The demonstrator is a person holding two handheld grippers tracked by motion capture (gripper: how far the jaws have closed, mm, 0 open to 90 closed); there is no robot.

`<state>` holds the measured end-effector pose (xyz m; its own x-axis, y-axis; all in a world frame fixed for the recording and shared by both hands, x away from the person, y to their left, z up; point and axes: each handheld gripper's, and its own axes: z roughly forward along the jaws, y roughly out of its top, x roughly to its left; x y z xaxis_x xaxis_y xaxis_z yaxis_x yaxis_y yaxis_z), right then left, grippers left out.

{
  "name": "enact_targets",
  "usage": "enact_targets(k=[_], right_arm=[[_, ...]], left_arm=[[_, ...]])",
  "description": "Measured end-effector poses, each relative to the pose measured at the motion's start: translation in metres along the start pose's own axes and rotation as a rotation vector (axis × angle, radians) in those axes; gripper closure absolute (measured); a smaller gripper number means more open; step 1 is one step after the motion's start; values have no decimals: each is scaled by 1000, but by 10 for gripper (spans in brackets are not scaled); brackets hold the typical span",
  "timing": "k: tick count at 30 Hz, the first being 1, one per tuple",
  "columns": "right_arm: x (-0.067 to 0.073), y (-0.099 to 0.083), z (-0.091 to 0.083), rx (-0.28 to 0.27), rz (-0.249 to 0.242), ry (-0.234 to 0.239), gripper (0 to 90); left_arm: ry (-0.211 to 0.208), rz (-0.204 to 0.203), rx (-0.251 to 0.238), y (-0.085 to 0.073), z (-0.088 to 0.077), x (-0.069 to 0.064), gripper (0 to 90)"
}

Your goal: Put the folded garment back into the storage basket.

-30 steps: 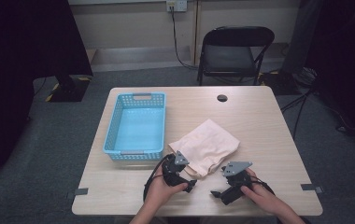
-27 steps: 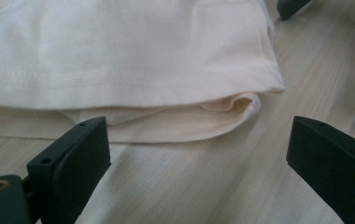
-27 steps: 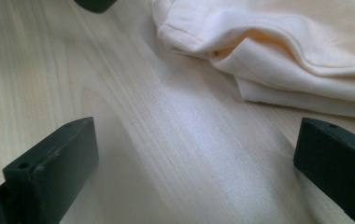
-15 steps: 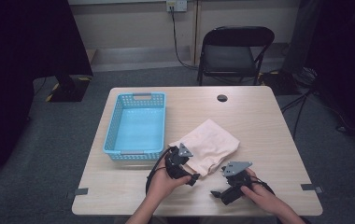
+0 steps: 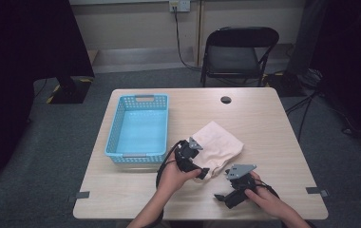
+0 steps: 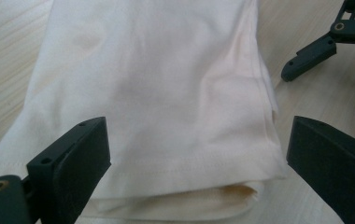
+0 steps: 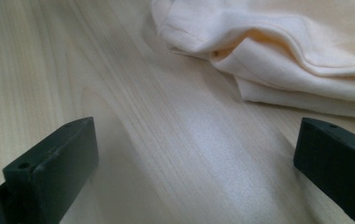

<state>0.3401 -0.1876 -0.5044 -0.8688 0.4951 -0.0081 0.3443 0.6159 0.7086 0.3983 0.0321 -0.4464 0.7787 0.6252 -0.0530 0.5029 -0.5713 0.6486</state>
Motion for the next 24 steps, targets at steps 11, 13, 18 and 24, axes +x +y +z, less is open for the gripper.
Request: enact_targets(k=[11, 13, 18, 24], right_arm=[[0, 0, 0, 1, 1, 0, 0], [0, 0, 0, 0, 1, 0, 0], [0, 0, 0, 0, 1, 1, 0], [0, 0, 0, 0, 1, 0, 0]], left_arm=[[13, -19, -8, 15, 8, 6, 57], [15, -23, -7, 16, 9, 7, 57], [24, -31, 3, 19, 15, 11, 57], [33, -34, 9, 22, 21, 15, 57]])
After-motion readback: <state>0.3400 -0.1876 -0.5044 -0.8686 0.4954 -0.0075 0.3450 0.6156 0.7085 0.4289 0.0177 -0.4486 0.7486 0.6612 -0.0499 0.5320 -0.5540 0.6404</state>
